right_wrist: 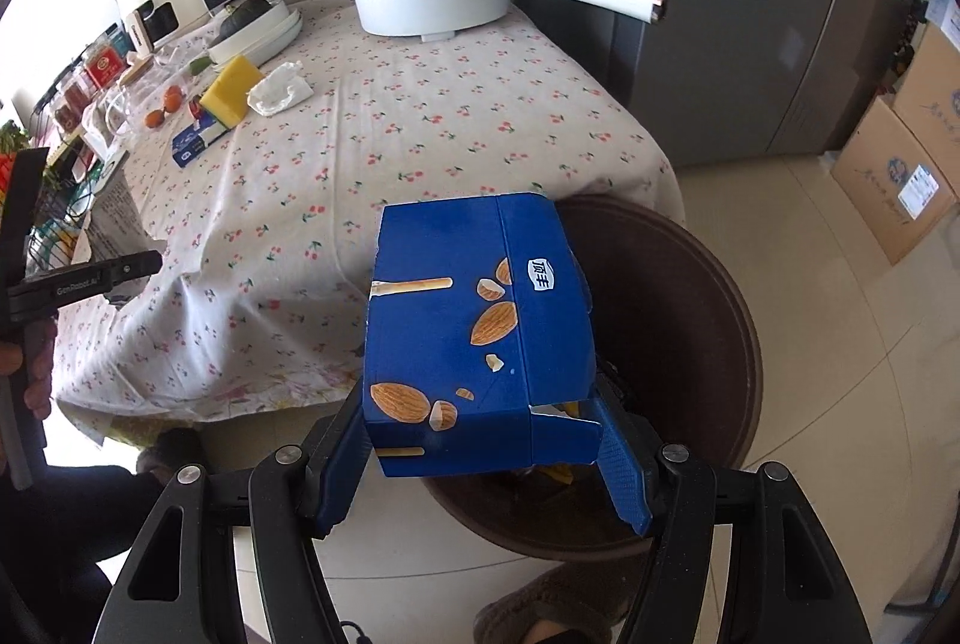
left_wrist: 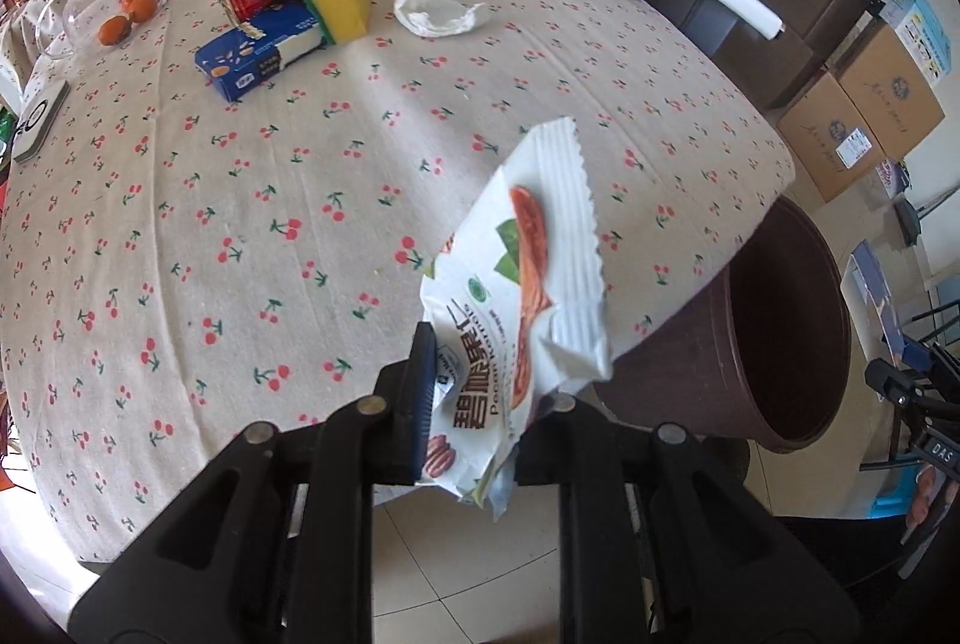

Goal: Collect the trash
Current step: 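Carry both items over the brown bin and open both tools to drop them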

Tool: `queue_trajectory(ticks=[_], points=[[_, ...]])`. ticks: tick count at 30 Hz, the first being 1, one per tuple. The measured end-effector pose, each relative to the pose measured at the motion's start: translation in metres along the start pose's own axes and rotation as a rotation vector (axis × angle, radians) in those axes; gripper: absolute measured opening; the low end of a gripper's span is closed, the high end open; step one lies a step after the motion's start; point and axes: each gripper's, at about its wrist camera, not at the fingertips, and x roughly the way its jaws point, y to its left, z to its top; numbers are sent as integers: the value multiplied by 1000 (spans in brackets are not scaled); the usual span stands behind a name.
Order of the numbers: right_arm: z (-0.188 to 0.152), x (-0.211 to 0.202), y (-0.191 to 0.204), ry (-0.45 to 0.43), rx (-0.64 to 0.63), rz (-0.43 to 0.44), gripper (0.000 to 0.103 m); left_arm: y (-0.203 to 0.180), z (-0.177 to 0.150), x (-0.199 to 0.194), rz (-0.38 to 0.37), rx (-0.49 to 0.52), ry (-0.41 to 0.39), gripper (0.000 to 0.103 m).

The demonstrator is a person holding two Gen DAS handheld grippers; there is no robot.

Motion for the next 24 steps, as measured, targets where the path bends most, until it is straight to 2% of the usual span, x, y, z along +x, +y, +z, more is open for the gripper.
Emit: queue_trajectory(ticks=[9, 15, 21, 22, 24], points=[[-33, 3, -60, 32, 121, -37, 69, -85, -12, 10, -80, 177, 25, 20], [-46, 2, -80, 38, 149, -52, 69, -148, -17, 26, -161, 283, 46, 20], [-55, 3, -95, 49, 175, -61, 69, -190, -17, 45, -215, 358, 52, 21], [-55, 4, -96, 51, 178, -64, 69, -196, -17, 48, -228, 376, 54, 21], [-56, 5, -100, 55, 186, -66, 69, -206, -17, 54, -227, 421, 66, 34]])
